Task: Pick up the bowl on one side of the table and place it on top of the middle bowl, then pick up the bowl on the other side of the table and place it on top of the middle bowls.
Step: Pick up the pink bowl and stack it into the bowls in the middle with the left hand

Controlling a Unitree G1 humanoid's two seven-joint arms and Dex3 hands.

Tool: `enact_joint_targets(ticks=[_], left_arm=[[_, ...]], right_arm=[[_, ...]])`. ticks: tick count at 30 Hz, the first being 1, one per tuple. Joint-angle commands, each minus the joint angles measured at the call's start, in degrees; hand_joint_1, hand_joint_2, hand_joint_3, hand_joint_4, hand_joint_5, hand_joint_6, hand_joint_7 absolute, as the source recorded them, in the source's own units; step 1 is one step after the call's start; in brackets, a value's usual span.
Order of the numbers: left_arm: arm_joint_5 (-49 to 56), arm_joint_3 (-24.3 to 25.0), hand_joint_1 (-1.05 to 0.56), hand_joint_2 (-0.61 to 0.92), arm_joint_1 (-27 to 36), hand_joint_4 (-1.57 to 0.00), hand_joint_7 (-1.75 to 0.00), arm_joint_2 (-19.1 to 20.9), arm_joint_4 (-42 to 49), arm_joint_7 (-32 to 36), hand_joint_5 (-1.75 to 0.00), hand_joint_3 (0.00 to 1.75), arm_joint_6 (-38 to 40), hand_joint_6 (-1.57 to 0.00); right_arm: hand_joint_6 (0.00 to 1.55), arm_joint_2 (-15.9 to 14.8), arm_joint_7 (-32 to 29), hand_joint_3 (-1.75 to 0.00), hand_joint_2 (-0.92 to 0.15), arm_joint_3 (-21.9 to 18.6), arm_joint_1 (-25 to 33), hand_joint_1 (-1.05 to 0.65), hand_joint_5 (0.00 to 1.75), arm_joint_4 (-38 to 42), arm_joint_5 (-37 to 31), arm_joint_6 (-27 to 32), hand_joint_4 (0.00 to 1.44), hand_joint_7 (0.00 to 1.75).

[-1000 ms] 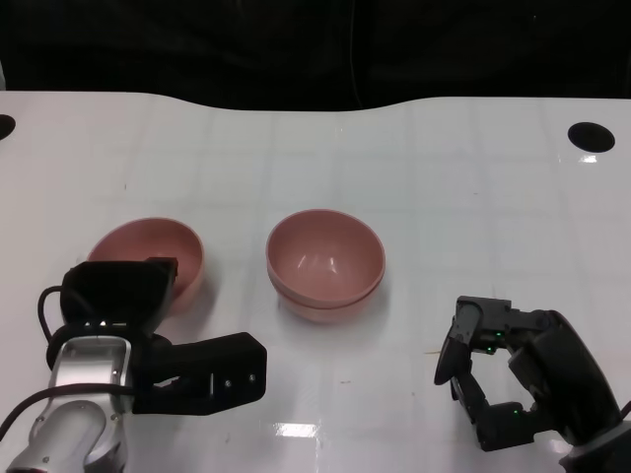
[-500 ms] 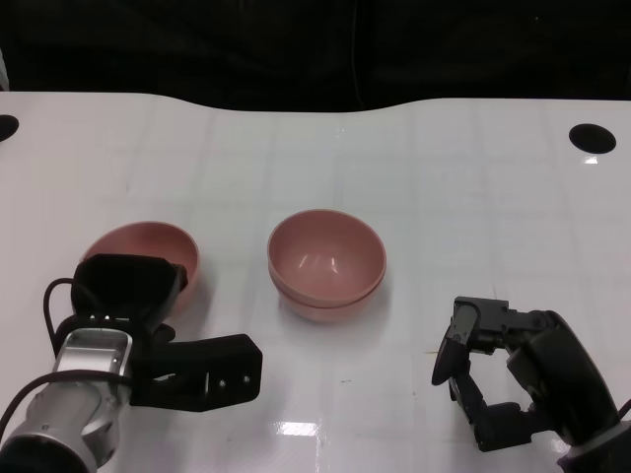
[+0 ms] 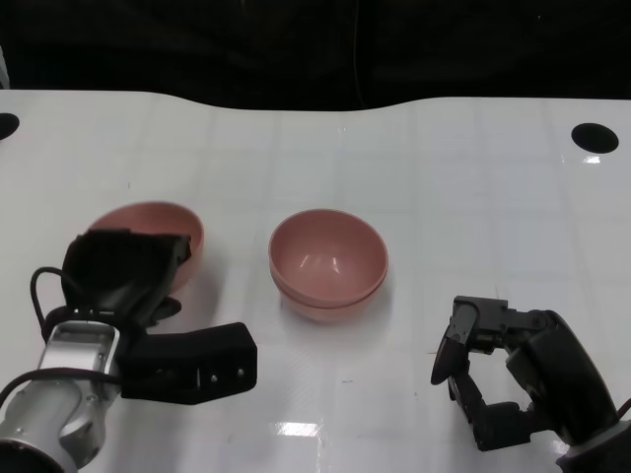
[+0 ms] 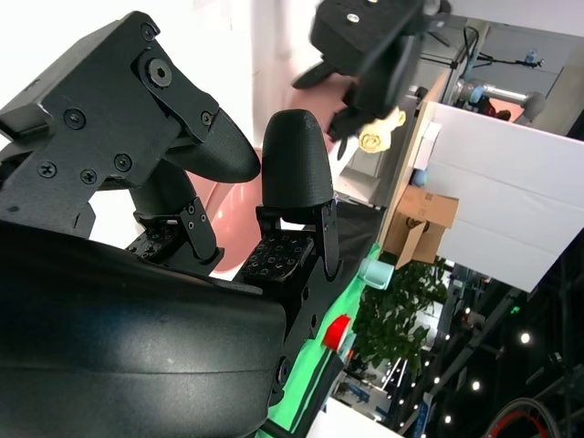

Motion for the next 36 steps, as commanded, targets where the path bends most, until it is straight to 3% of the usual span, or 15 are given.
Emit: enact_joint_targets(ticks=[1,3,6,8,13,17,21,28,32,36], left_arm=[[-0.09,1.0,-0.31,0.91,0.85,-0.79,-0.55,1.99,-5.06,-1.83,-1.75,0.05,0.74,-0.96],[-0.44,1.33,-0.31,0.91,1.29,-0.8,-0.52,2.42,-8.17,-2.58,-1.75,0.04,0.2,-0.99],[-1.42,1.96,-0.26,0.92,1.9,-0.83,-1.39,3.1,-14.33,-4.65,-1.75,0.05,-1.45,-0.74],[-2.05,2.16,-0.24,0.92,2.01,-0.85,-1.6,3.51,-17.26,-5.84,-1.75,0.08,-2.83,-0.69],[-4.32,2.42,-0.22,0.92,0.91,-0.87,-1.71,4.5,-18.73,-5.99,-1.75,0.21,-10.74,-0.69],[-6.13,2.25,-0.24,0.73,-1.46,-0.86,-1.71,5.11,-16.97,-6.76,-1.75,0.61,-17.79,-0.7],[-6.85,1.83,-0.25,0.67,-4.21,-0.87,-1.71,5.44,-12.85,-5.18,-1.75,0.69,-26.01,-0.71],[-5.58,0.74,-0.29,0.66,-7.68,-0.86,-1.7,4.31,-8.55,-5.1,-1.75,0.62,-31.87,-0.69],[-4.62,-0.62,-0.32,0.77,-9.27,-0.86,-1.57,2.77,-6.82,-5.87,-1.75,0.39,-32.2,-0.74],[-3.67,-2.49,-0.31,0.85,-11.04,-0.84,-1.66,1.21,-3.89,-7.28,-1.75,0.28,-31.78,-0.68]], right_arm=[[0.86,-0.16,-0.16,-1.56,-0.27,-0.62,0.1,-0.07,1.72,0.01,0.68,-0.23,0.89,1.36],[0.86,-0.17,-0.31,-1.55,-0.27,-0.6,0.14,-0.07,1.72,-0.06,0.42,-0.17,0.89,1.36],[0.87,-0.18,-0.54,-1.56,-0.28,-0.56,0.05,-0.07,1.73,0.12,-0.09,-0.38,0.89,1.36],[0.86,-0.17,-0.68,-1.56,-0.28,-0.53,-0.09,-0.08,1.73,0.32,-0.33,-0.42,0.89,1.36],[0.86,0.08,-1.04,-1.56,-0.27,-0.54,-0.7,-0.07,1.72,1.15,-0.71,-0.78,0.89,1.36],[0.86,0.28,-1.12,-1.57,-0.27,-0.68,-1.17,-0.06,1.72,1.81,-0.63,-1.09,0.89,1.36],[0.87,0.32,-0.94,-1.57,-0.26,-0.76,-1.69,-0.07,1.71,2.7,-0.28,-1.33,0.9,1.36],[0.86,0.36,-1.11,-1.56,-0.28,-0.49,-2.05,-0.06,1.72,3.34,-0.59,-1.4,0.9,1.35],[0.86,0.14,-1.13,-1.55,-0.29,-0.56,-1.86,-0.06,1.72,3.29,-0.76,-1.48,0.89,1.36],[0.85,0.11,-1.05,-1.54,-0.28,-0.64,-1.93,-0.05,1.72,3.58,-0.65,-2.09,0.89,1.36]])
